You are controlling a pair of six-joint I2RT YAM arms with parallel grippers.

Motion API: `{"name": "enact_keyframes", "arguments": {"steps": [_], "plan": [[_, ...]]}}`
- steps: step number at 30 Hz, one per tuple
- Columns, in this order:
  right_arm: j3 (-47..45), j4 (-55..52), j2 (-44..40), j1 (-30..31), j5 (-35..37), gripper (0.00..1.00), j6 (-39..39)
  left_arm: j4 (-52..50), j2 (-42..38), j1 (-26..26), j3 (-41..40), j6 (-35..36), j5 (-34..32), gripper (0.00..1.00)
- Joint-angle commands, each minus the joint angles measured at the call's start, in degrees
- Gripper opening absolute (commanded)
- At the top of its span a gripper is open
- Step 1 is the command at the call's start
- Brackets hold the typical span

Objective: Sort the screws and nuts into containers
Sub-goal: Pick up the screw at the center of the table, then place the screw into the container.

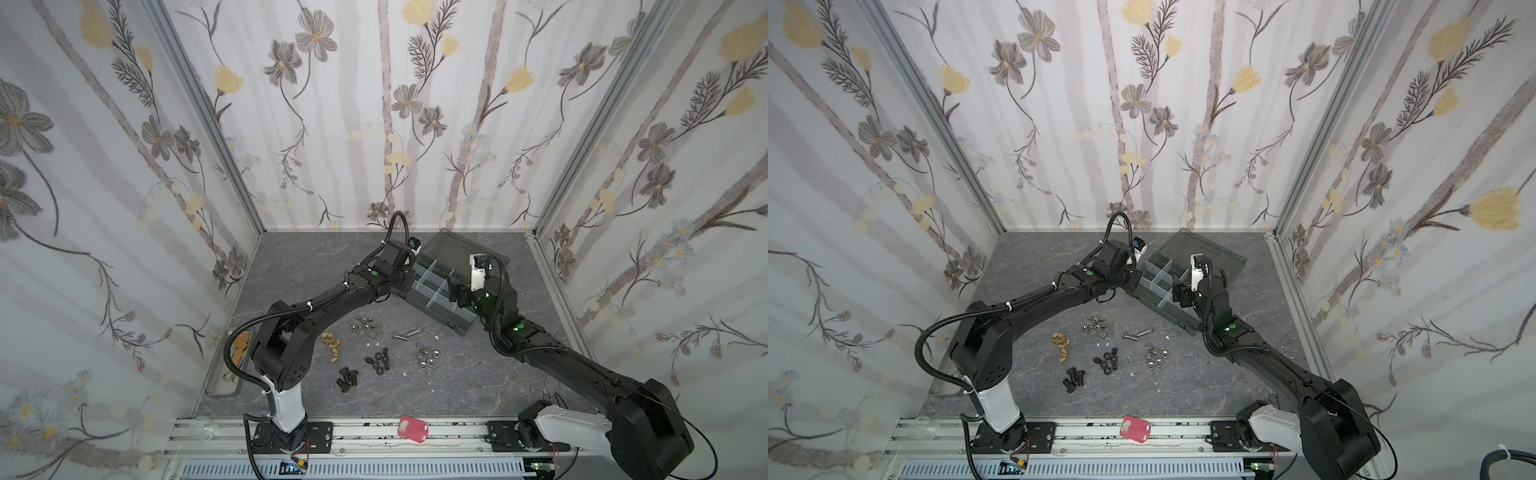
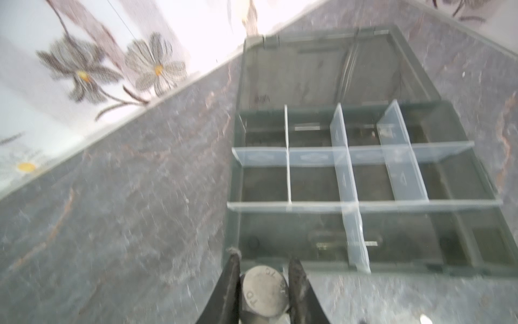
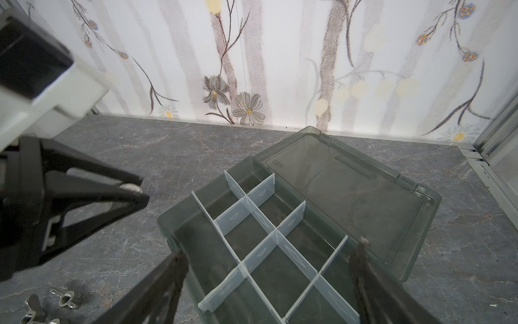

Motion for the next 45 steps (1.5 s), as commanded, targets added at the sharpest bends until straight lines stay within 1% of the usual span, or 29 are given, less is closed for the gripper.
{"name": "enact_keyframes", "arguments": {"steps": [1,4,8,10,14,20,22,28,29,31,33,35,38,39,42,45], "plan": [[-0.46,2.88,-0.33,-0.14,0.81,0.9,0.12,1.51,4.6,0.02,4.44,2.63,3.13,0.08],[-0.69,2.72,-0.63,-0.14,0.7,0.9,0.21,3.04,8.22,0.71,6.77,2.67,3.72,0.08],[-0.85,2.27,-1.45,-0.22,0.81,0.9,0.06,4.78,10.64,1.77,6.27,1.85,4.08,0.09],[-1.01,2.15,-1.93,-0.36,0.83,0.9,-0.13,5.32,10.57,2.15,4.91,1.62,3.54,0.09],[-1.56,2.3,-2.19,-0.69,0.72,0.9,-0.23,10.46,9.15,3.37,-0.8,0.61,4.19,0.1],[-0.71,2.42,-0.56,-0.76,0.01,0.9,-0.23,13.1,10.02,3.34,-2.29,-0.32,5.19,0.12],[-0.3,2.31,-0.32,-0.81,-0.37,0.9,-0.08,13.22,10.61,3.29,-2.32,-0.19,5.1,0.21],[-0.07,2.41,0.32,-0.77,-0.55,0.9,-0.14,13.99,11.27,3.35,-2.27,1.12,5.01,0.23],[0.08,2.42,0.44,-0.79,-0.6,0.9,-0.13,13.96,11.36,3.32,-2.14,1.17,4.89,0.26],[0.41,2.15,0.73,-0.77,-0.79,0.9,-0.05,13.85,11.54,3.34,-2.01,1.02,4.9,0.43],[0.51,1.89,0.84,-0.84,-1.19,0.9,0.03,13.65,11.19,3.35,-2.3,0.77,4.96,0.45],[0.84,0.96,0.96,-0.83,-2.29,0.9,-0.29,13.05,10.03,3.34,-2.31,0.16,4.75,0.52],[1.07,-0.86,0.9,-0.82,-3.93,0.89,-0.58,13.63,6.04,3.31,-4.05,-0.49,4.82,0.53],[1.06,-1.29,0.61,-0.77,-5.8,0.89,-1.17,13.95,4.09,3.36,-4.67,-1.25,4.02,0.53],[0.12,-2.44,0.23,-0.48,-15.44,0.88,-4.22,17.62,-3.5,3.44,-9.15,-4.0,4.07,0.54],[1.66,-7.1,2.57,1.52,-22.49,0.83,-4.49,22.82,-12.97,3.92,-18.69,-7.84,4.77,0.55]]}}
